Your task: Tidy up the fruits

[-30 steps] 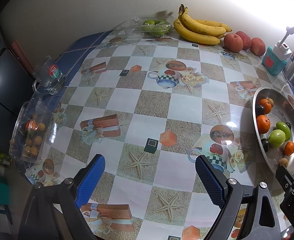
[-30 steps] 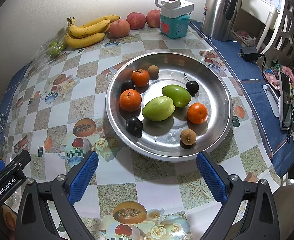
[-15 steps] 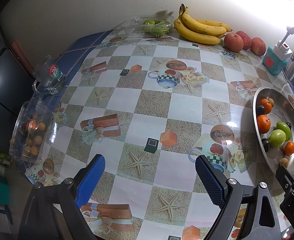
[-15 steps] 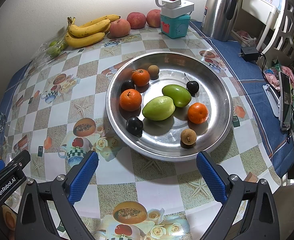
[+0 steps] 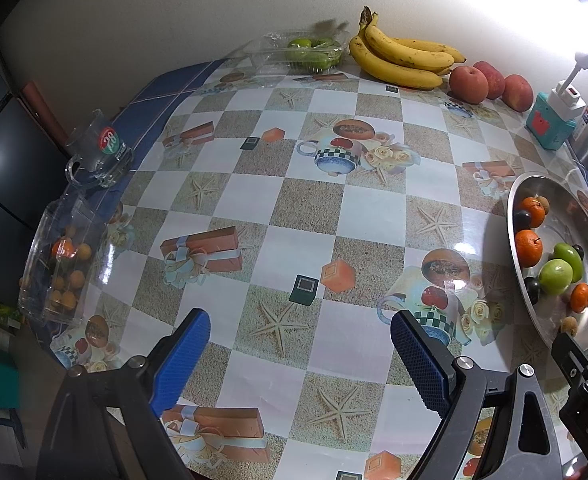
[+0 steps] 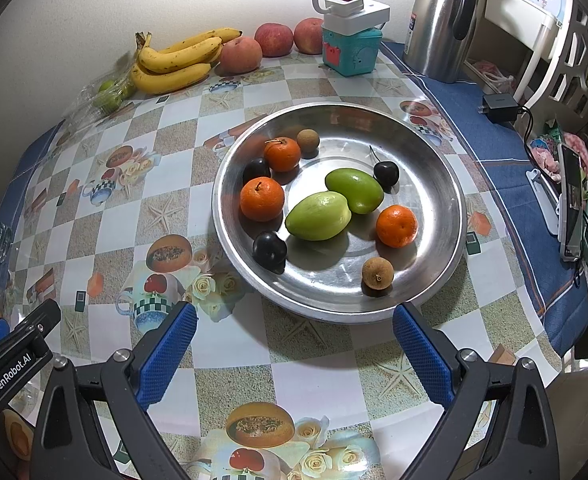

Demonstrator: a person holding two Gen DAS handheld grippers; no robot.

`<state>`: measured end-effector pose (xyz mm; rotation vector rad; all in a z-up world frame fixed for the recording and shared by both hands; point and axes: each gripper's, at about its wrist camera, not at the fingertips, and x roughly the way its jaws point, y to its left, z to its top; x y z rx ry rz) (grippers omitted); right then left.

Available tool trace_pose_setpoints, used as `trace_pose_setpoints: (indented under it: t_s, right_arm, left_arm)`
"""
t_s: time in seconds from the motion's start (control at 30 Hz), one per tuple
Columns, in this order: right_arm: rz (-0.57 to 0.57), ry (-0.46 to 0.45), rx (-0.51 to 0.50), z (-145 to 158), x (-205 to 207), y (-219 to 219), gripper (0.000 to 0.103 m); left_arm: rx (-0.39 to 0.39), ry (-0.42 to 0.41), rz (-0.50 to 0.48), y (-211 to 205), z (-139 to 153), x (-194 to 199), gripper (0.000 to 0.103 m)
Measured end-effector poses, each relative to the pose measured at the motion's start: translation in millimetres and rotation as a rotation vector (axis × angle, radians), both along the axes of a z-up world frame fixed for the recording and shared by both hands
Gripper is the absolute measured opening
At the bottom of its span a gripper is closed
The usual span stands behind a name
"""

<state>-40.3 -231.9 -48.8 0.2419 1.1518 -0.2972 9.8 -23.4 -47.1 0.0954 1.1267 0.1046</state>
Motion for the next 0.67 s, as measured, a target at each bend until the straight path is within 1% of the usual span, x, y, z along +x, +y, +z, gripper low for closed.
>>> trace_pose_setpoints:
  t_s: [0.37, 0.53, 0.67]
  right_arm:
    - [0.000, 0.001, 0.000, -0.1, 0.3, 0.0, 0.099]
    - [0.000, 0.001, 0.000, 0.3, 0.6, -0.1, 0.099]
    - [0.001, 0.001, 0.000, 0.3, 0.7, -0.1, 0.099]
  left_arm:
    - [0.001, -0.001, 0.000, -0.7, 0.3, 0.1, 0.094]
    - [0.000, -0.019, -0.007, -1.6, 3.2, -1.3, 0.094]
    - [-0.004, -0.013, -0.006, -1.2, 2.7, -0.7, 0.094]
